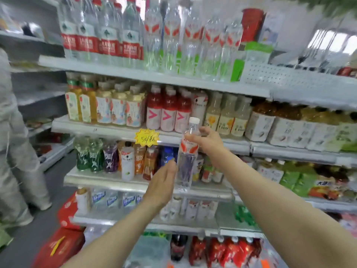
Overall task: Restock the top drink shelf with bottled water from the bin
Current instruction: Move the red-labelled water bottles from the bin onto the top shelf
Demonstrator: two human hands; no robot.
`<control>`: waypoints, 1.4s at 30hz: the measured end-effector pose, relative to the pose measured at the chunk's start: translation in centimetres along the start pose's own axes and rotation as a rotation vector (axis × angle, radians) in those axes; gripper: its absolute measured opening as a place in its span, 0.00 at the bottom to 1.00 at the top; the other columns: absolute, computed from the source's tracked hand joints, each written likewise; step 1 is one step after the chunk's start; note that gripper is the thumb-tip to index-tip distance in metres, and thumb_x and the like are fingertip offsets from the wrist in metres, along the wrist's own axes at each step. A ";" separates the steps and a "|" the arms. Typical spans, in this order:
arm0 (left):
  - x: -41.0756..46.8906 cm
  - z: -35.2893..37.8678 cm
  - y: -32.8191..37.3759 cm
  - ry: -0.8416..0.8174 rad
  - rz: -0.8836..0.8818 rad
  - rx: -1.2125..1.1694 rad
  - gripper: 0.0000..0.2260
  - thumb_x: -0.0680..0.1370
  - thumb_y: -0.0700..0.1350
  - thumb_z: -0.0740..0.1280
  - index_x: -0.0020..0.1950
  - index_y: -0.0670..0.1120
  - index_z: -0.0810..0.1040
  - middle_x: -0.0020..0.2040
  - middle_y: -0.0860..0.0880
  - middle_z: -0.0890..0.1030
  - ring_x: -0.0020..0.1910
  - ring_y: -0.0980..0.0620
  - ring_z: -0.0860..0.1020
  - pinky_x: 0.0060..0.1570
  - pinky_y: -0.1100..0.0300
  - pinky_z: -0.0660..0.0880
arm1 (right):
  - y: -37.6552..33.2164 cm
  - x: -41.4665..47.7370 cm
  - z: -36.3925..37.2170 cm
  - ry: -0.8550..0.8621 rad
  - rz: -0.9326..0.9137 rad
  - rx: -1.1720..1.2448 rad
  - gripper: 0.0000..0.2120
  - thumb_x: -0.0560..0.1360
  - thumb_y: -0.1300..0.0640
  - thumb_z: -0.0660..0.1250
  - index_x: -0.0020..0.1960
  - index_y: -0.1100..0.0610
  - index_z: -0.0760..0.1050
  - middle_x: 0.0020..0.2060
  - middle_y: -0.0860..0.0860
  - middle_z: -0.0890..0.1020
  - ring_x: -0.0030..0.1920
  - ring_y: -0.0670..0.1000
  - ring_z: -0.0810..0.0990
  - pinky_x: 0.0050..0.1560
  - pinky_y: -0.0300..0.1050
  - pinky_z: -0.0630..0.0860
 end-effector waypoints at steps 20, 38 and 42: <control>22.3 11.0 28.6 -0.150 0.387 -0.221 0.29 0.80 0.68 0.45 0.80 0.61 0.53 0.79 0.62 0.54 0.78 0.59 0.53 0.73 0.58 0.48 | -23.7 20.1 -23.8 0.200 -0.471 -0.011 0.18 0.67 0.46 0.82 0.51 0.48 0.79 0.48 0.50 0.86 0.50 0.52 0.85 0.58 0.52 0.80; 39.4 19.5 30.2 0.009 0.105 0.218 0.38 0.77 0.72 0.40 0.81 0.55 0.37 0.82 0.47 0.40 0.81 0.46 0.43 0.78 0.43 0.47 | -19.7 36.2 -26.7 0.005 -0.452 0.064 0.37 0.62 0.44 0.81 0.67 0.58 0.77 0.52 0.54 0.87 0.51 0.55 0.87 0.63 0.62 0.79; 41.1 19.6 29.8 0.033 0.047 0.213 0.38 0.77 0.72 0.40 0.81 0.55 0.36 0.81 0.45 0.39 0.81 0.45 0.42 0.77 0.42 0.46 | -19.4 37.6 -25.8 -0.011 -0.471 0.075 0.47 0.55 0.38 0.81 0.70 0.57 0.76 0.56 0.53 0.86 0.54 0.57 0.86 0.66 0.63 0.76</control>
Point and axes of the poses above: each hand's wrist, its own x-axis towards the middle knuckle, its own z-axis out of the palm, y = z × x, the point moved 1 cm from there along x, towards the middle knuckle
